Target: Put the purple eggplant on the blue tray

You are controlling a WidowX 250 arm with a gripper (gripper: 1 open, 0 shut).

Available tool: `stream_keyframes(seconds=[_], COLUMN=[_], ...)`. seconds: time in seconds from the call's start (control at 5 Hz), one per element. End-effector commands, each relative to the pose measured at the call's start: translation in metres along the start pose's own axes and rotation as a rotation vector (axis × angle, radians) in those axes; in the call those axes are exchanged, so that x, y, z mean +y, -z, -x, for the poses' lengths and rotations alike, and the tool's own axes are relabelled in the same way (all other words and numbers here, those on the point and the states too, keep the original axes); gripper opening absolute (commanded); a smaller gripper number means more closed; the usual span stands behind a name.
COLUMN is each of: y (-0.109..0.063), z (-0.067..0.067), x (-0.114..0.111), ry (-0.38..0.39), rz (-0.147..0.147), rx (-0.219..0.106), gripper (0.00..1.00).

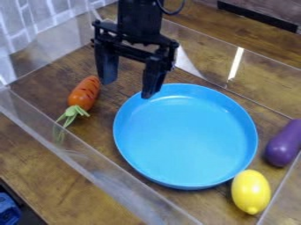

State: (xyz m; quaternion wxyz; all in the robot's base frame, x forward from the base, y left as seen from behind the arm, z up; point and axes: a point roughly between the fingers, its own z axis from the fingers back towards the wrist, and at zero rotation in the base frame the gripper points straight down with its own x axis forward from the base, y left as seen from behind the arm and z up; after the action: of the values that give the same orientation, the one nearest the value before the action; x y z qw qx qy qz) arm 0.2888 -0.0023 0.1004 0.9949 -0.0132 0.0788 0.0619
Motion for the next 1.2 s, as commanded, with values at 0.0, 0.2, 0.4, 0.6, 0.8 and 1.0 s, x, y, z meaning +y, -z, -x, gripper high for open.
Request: stream_keyframes(seconds=[0.0, 0.2, 0.4, 0.6, 0.8, 1.0], y=[-0.017, -0.018, -0.006, 0.006, 0.013, 0.019], z=[-0.010, -0.014, -0.017, -0.020, -0.023, -0.024], x=[-0.011, -0.014, -0.012, -0.011, -0.018, -0.022], ry=[0.027, 0.039, -0.013, -0.060, -0.058, -0.065], rz=[0.008, 0.007, 0.014, 0.022, 0.025, 0.027], rx=[-0.063, -0.057, -0.052, -0.050, -0.049, -0.040], gripper=[1.00, 1.00, 1.00, 1.00, 1.00, 1.00])
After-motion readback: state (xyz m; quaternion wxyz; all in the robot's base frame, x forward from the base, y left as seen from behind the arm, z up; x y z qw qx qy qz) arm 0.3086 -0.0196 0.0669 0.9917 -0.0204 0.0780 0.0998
